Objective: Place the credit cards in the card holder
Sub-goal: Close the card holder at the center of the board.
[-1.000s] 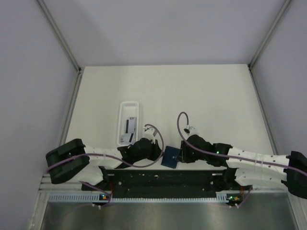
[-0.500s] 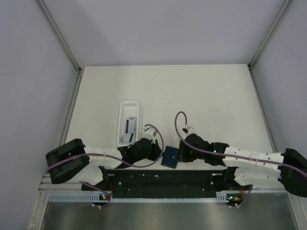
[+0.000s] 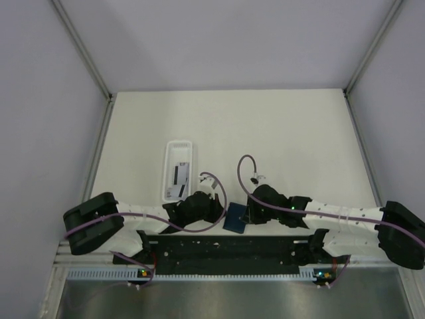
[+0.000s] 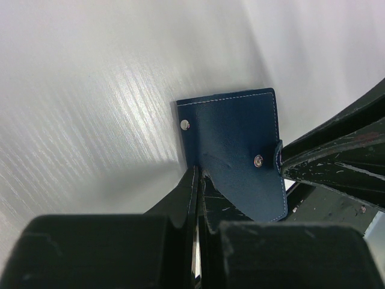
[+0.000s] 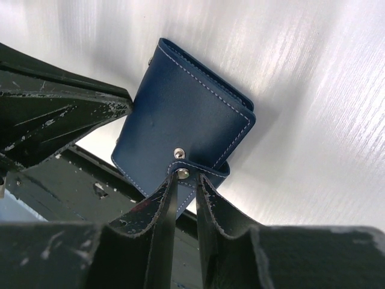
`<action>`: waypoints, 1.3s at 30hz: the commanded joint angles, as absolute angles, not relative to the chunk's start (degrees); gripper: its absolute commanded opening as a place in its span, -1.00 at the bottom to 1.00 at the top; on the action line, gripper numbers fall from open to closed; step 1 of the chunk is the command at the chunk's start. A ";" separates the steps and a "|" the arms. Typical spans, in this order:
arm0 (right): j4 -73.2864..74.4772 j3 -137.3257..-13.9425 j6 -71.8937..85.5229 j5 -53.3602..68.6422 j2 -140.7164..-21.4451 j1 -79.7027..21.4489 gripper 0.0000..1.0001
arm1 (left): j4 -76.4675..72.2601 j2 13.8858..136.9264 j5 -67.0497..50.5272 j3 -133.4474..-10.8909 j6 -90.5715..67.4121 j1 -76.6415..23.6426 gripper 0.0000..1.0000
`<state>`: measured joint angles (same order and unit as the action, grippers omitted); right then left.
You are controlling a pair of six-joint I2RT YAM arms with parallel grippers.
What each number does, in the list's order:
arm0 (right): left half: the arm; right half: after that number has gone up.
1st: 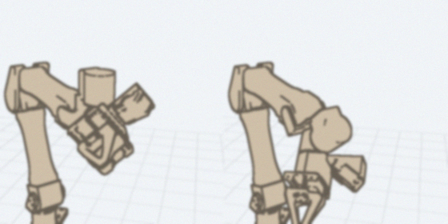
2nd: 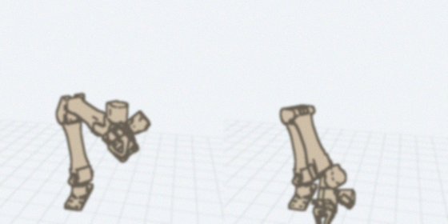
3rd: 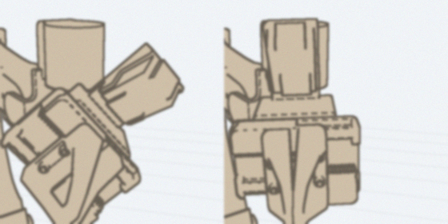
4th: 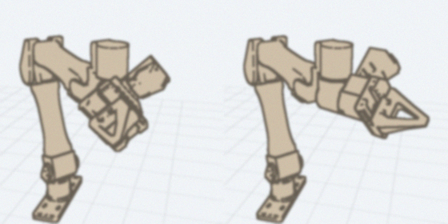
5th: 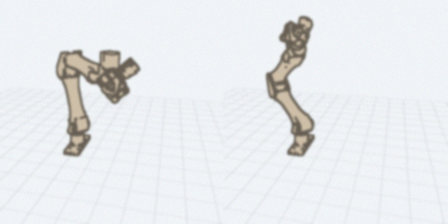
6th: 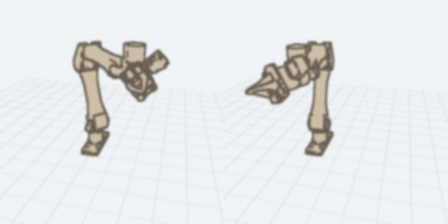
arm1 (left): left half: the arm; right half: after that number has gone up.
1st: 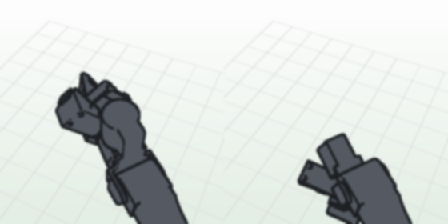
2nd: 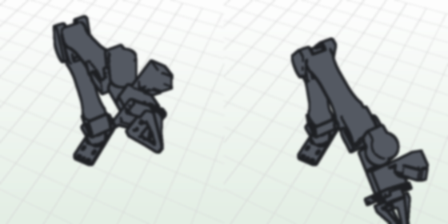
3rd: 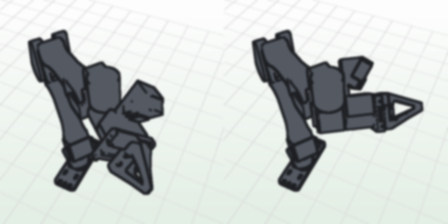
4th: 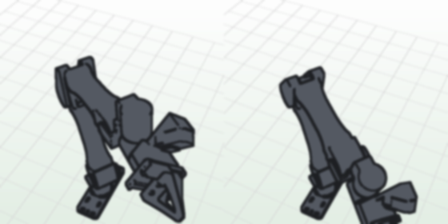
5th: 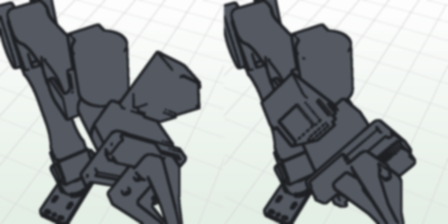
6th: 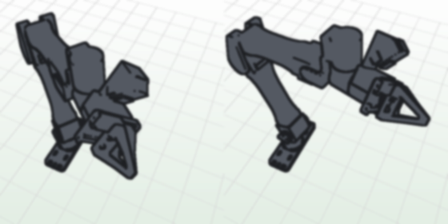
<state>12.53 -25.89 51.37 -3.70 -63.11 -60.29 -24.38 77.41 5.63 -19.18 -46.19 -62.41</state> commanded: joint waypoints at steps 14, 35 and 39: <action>8.53 -29.27 48.34 -2.81 -67.15 -59.15 -0.62 | -26.46 79.10 4.66 -19.16 -46.14 -62.93 -1.00; 9.58 -30.76 47.90 -4.04 -70.22 -59.06 -0.64 | -26.54 78.66 4.48 -18.98 -46.14 -62.93 -1.00; 11.95 -32.16 47.55 -4.39 -71.98 -59.06 -0.66 | -26.46 78.57 4.48 -18.90 -46.06 -62.84 -1.00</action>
<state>11.05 -29.23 48.60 -2.94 -69.76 -59.70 -25.67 78.30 5.61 -19.16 -46.33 -62.41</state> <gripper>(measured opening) 0.178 0.012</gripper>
